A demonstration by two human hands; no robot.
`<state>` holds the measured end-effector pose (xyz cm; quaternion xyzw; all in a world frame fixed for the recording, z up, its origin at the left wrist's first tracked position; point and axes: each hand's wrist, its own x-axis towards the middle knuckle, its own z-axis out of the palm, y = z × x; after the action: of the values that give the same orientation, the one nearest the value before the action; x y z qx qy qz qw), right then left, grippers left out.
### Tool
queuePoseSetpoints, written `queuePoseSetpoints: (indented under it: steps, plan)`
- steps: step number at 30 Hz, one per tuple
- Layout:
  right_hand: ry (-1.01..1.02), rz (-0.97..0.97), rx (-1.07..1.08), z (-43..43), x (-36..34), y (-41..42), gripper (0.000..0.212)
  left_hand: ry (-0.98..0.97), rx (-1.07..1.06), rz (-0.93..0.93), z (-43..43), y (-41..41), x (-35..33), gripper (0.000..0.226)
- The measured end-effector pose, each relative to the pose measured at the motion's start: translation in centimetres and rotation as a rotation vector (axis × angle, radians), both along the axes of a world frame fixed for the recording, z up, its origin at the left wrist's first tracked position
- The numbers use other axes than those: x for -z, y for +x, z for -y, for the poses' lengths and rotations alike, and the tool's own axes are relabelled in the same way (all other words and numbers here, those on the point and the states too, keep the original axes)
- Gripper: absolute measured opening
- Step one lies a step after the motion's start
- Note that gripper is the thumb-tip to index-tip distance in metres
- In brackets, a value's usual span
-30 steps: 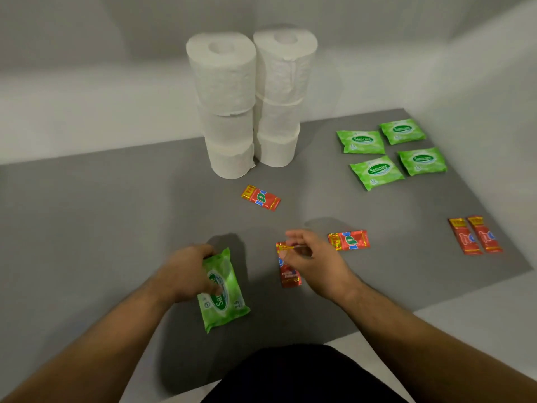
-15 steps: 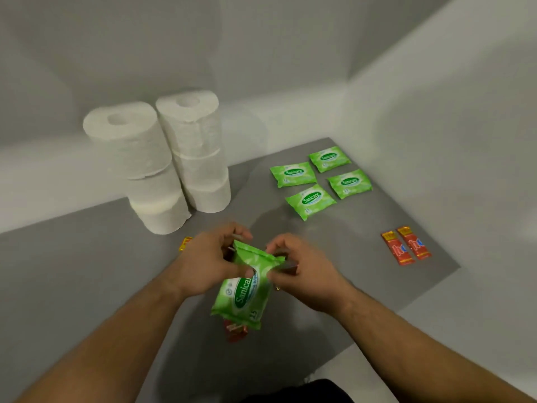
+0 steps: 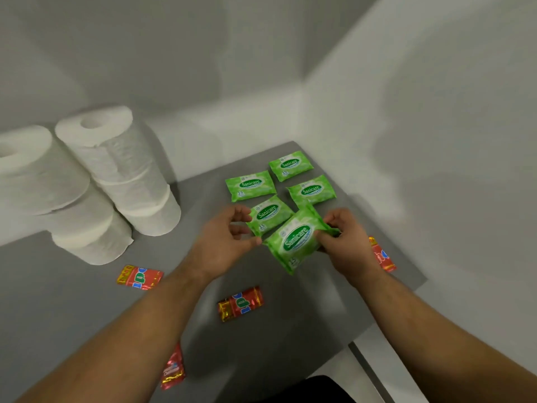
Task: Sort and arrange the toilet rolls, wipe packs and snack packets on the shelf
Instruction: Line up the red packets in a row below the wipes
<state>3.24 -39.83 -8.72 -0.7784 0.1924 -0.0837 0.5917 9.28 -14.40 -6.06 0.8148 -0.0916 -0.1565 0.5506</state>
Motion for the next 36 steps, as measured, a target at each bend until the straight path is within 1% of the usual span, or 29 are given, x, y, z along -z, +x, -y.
queuePoseSetpoints:
  steps: [4,6,8,9,11,13,18,21,25,28,30,33,36]
  plan:
    - [0.006,-0.069,0.118,3.6,2.4,3.2,0.023,0.096,-0.060,-0.018,-0.5,0.0,1.9,0.043]
    - [-0.052,-0.103,0.120,4.9,3.9,5.0,0.017,0.136,-0.085,-0.029,-0.9,-0.2,2.7,0.039]
    - [-0.199,-0.148,0.079,5.6,5.3,6.6,0.013,0.159,-0.109,-0.049,-1.4,-0.7,3.3,0.039]
    - [-0.270,-0.171,0.061,5.7,5.6,7.1,0.015,0.164,-0.124,-0.059,-1.8,-1.0,3.6,0.039]
    - [-0.348,-0.202,0.043,5.8,6.4,7.6,0.016,0.174,-0.151,-0.083,-2.4,-1.5,4.2,0.037]
    - [-0.423,-0.226,0.036,5.8,7.2,7.8,0.008,0.195,-0.173,-0.103,-2.9,-2.0,4.6,0.035]
    - [-0.738,-0.232,-0.056,6.3,8.0,8.3,0.014,0.283,-0.194,-0.120,-3.3,-3.2,5.3,0.032]
    - [-0.862,-0.212,-0.085,6.1,7.6,8.6,0.015,0.299,-0.191,-0.135,-3.2,-3.8,5.8,0.030]
    - [-0.874,-0.275,-0.136,6.1,7.2,8.7,0.017,0.317,-0.182,-0.142,-3.2,-4.0,6.4,0.029]
    - [-0.804,-0.217,-0.113,5.5,7.3,8.0,0.018,0.329,-0.164,-0.124,-3.6,-4.1,6.7,0.028]
    - [-0.762,-0.175,-0.094,4.0,7.0,6.7,0.014,0.356,-0.150,-0.117,-4.0,-4.3,7.0,0.027]
    - [-0.707,-0.165,-0.143,0.9,6.5,4.2,0.007,0.459,-0.093,-0.075,-4.8,-4.7,7.8,0.026]
    - [-0.655,-0.198,-0.199,-2.4,5.8,1.1,0.008,0.556,0.034,-0.050,-5.7,-5.1,8.8,0.035]
